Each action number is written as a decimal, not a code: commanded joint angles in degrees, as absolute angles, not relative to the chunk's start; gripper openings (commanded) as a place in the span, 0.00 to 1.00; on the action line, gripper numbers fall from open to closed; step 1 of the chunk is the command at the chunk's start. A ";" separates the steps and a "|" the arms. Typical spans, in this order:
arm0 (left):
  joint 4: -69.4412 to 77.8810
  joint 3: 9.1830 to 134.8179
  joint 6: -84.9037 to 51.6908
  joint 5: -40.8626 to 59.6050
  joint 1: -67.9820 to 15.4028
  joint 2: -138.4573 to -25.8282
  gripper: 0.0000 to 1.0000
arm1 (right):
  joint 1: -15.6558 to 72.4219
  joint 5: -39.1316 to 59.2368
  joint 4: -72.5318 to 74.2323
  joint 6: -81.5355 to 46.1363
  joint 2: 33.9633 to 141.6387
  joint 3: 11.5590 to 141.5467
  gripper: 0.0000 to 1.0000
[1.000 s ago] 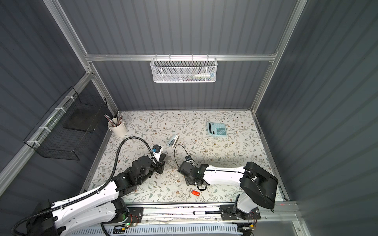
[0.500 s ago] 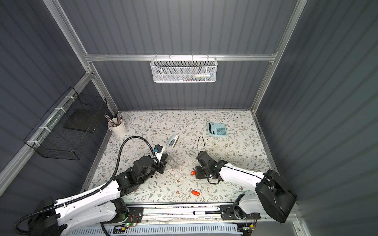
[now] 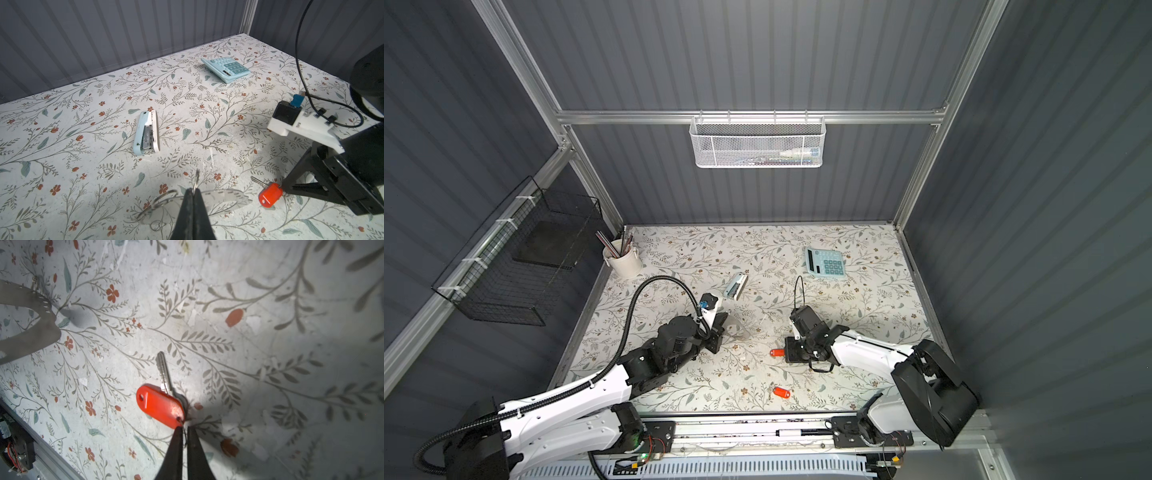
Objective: Put the keys on the keyring
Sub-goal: 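Grasp the red fob's key ring with the right gripper, then lift the red fob key and carry it toward the plate in the left gripper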
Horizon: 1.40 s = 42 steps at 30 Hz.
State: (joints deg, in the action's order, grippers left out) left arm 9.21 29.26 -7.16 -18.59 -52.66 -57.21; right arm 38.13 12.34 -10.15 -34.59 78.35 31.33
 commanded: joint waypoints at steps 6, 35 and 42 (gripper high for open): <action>8.81 31.15 -7.19 -17.93 -52.32 -58.44 0.00 | 36.76 14.58 -7.41 -37.27 75.42 27.96 0.32; 8.79 31.40 -6.99 -17.07 -52.37 -58.62 0.00 | 36.35 15.24 4.70 -47.99 73.66 19.78 0.11; 8.31 31.71 -7.04 -16.63 -52.35 -58.00 0.00 | 36.38 14.49 6.95 -44.86 70.86 19.17 0.01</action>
